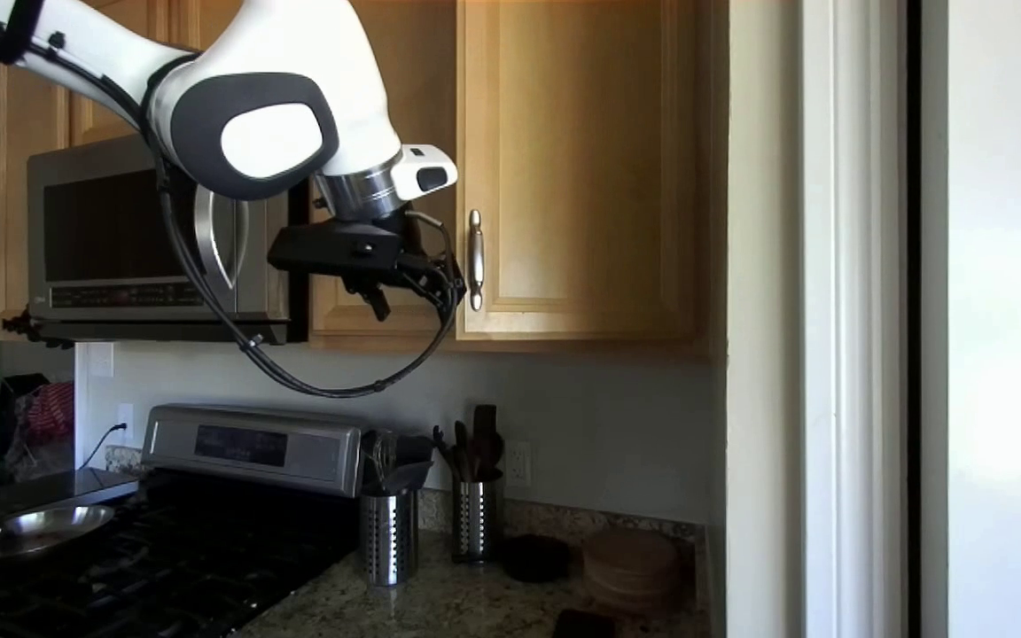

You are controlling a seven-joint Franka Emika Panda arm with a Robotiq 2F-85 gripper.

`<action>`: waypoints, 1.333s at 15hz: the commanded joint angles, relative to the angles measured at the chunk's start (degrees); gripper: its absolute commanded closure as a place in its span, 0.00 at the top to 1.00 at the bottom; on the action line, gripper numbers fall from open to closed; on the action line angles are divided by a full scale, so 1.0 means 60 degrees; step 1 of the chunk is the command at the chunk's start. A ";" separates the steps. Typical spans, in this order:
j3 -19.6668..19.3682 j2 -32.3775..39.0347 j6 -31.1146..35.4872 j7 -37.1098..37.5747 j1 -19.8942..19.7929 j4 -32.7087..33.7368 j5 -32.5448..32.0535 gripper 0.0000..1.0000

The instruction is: Close the top right cabinet door

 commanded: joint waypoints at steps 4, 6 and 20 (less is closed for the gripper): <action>-0.0188 0.0011 -0.0971 -0.0790 0.0575 -0.0059 0.0876 1.00; -0.0040 0.0241 -0.0823 -0.0461 0.0149 -0.0026 0.0599 1.00; -0.0226 0.1940 0.1414 0.0340 -0.0215 0.1487 0.2419 0.07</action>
